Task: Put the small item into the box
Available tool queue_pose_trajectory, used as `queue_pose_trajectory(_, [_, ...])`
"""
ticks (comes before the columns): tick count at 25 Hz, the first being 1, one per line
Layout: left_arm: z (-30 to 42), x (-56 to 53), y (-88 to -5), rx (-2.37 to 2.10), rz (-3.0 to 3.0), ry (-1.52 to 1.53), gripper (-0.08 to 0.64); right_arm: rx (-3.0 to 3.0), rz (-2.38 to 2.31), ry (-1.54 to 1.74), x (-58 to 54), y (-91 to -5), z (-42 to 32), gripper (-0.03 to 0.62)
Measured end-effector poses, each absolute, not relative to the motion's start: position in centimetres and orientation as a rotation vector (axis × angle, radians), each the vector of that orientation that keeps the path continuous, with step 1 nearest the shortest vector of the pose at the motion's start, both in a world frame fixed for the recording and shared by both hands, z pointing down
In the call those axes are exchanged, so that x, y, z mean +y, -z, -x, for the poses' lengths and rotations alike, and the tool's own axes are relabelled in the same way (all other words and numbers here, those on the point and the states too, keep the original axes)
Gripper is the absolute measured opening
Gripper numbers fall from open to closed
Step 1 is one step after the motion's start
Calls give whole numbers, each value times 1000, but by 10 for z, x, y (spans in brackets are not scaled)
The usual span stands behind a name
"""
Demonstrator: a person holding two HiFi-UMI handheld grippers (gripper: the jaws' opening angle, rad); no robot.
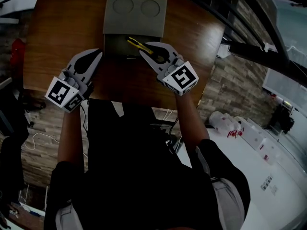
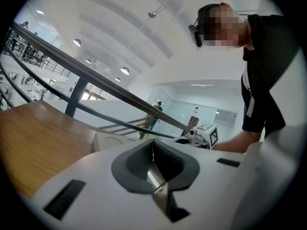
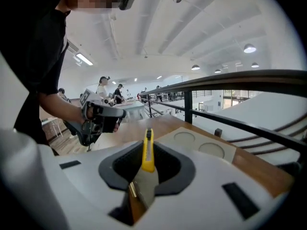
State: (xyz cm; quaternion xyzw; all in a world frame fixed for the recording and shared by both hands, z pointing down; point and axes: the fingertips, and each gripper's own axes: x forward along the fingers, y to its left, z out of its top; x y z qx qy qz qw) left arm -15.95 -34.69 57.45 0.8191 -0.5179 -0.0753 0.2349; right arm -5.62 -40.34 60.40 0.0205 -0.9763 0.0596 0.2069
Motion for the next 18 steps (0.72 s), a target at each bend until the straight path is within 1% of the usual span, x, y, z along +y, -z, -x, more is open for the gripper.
queue_pose_trajectory(10, [145,-333,-595,-1383,-2224,179,15,-2559,20,22,-392,-649,68,72])
queue_pose_trajectory(18, [144,-327,-599,-1376,-2205,192,15,-2407,19,58,-394,-687,70,72])
